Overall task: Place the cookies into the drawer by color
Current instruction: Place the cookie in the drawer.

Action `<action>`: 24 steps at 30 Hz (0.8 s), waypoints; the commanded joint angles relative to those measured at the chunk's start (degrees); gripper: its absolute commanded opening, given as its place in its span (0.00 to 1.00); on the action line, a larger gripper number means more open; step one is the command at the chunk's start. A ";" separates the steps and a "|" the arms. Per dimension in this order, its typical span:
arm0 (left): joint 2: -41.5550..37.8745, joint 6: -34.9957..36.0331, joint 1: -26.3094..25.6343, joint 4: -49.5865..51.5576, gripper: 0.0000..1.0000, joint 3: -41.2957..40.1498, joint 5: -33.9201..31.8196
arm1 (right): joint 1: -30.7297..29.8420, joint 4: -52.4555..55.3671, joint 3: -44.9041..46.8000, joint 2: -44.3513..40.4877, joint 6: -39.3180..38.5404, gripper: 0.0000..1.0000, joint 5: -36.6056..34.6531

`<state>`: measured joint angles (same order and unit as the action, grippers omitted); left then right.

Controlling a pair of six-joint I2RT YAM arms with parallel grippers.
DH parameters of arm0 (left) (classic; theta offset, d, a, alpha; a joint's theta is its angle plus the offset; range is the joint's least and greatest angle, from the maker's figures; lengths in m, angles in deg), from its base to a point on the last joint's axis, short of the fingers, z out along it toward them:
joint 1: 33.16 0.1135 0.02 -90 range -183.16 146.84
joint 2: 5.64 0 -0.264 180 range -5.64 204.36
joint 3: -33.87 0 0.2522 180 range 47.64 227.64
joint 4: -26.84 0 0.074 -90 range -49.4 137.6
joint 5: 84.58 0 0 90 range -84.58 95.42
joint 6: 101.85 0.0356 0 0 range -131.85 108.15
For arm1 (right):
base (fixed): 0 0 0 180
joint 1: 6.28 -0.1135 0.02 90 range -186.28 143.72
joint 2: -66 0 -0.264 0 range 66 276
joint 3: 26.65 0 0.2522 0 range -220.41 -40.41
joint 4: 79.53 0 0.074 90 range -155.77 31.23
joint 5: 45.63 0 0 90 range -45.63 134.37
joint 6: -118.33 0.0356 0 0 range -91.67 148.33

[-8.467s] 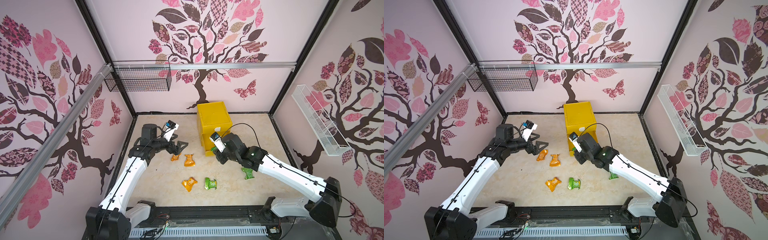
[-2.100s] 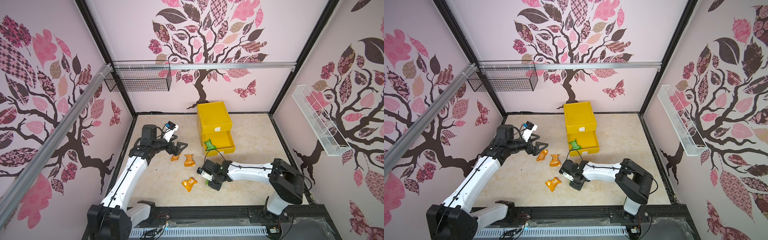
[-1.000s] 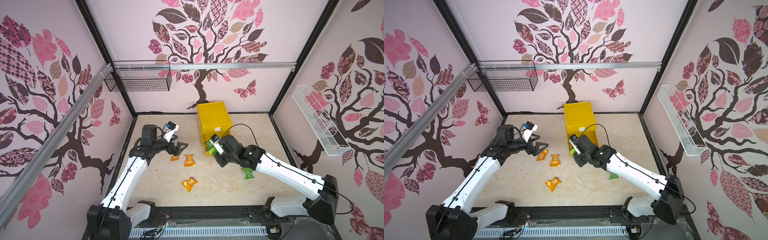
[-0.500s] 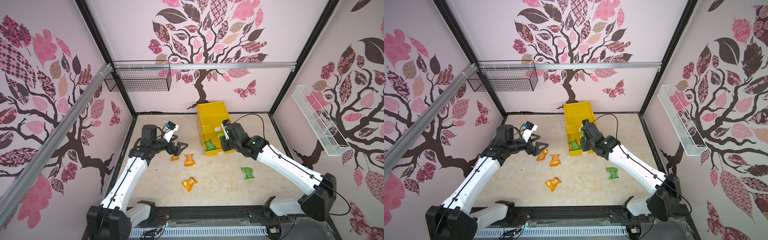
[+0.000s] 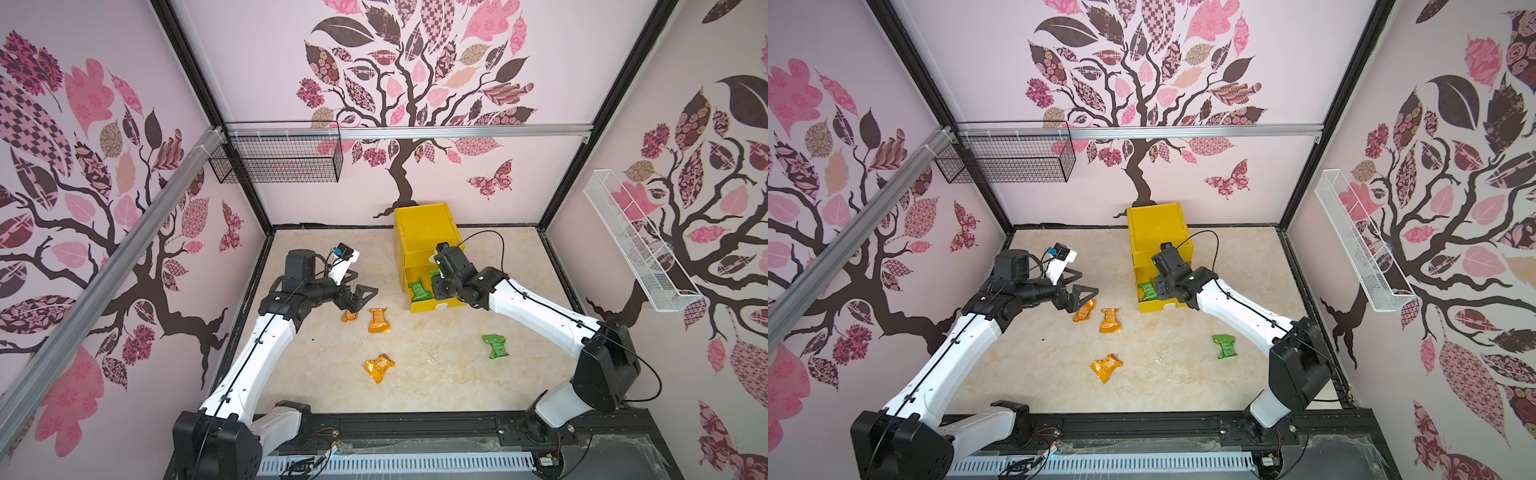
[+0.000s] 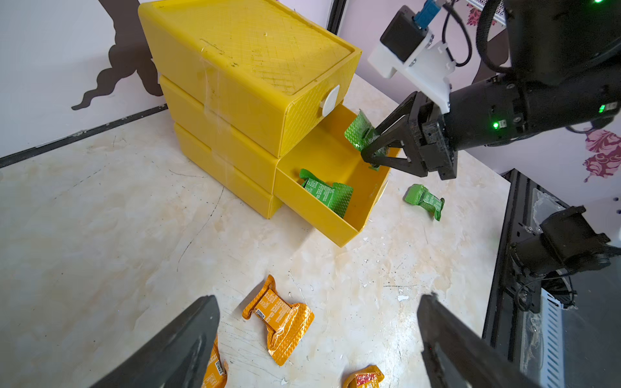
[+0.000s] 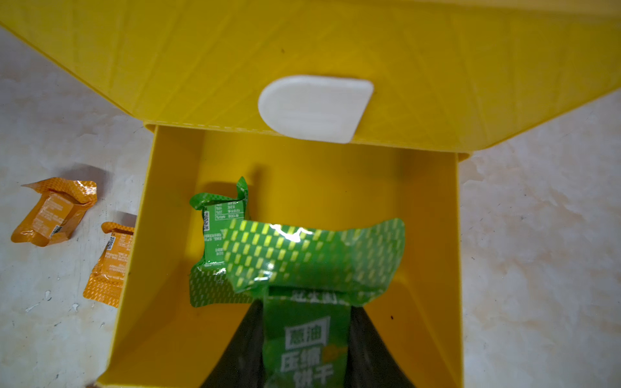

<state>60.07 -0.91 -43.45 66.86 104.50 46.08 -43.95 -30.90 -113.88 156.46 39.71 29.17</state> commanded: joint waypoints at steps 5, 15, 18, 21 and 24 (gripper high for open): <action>-0.60 1.00 -0.23 -0.06 0.97 0.04 0.05 | 0.34 -1.48 -2.63 2.35 2.04 0.36 0.34; -0.58 -0.29 -0.40 -0.97 0.97 -0.25 0.52 | 0.73 -1.39 -0.37 -1.59 3.00 0.55 -2.47; -0.85 -0.07 -0.18 -0.11 0.97 0.22 0.86 | 0.78 -0.91 -0.08 -2.74 2.94 0.57 -2.44; -0.77 0.14 -0.12 -1.14 0.97 -0.57 0.38 | 0.83 -0.33 0.70 -4.42 2.60 0.59 -3.62; -1.01 -0.28 -0.20 -0.37 0.97 -0.01 0.98 | 0.90 0.52 2.00 -7.10 2.93 0.60 -4.47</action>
<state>60.07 -1.19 -43.67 66.82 104.50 46.23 -43.49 -31.44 -112.41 153.46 42.31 26.70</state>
